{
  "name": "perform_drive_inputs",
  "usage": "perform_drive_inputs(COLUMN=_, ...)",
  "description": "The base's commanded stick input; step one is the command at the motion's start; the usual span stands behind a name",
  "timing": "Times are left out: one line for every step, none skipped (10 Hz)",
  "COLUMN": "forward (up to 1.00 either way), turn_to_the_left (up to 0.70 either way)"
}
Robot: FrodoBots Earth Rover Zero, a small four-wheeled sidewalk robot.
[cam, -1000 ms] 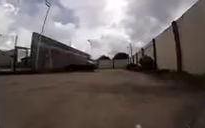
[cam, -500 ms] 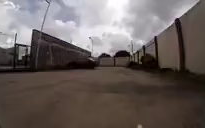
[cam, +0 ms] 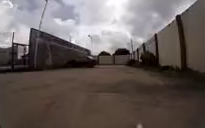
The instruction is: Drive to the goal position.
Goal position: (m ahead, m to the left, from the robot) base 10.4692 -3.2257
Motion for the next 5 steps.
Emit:
perform_drive_inputs(forward=0.30, turn_to_the_left=0.00)
perform_drive_inputs(forward=0.30, turn_to_the_left=0.00)
perform_drive_inputs(forward=0.30, turn_to_the_left=0.00)
perform_drive_inputs(forward=0.30, turn_to_the_left=0.00)
perform_drive_inputs(forward=0.30, turn_to_the_left=0.00)
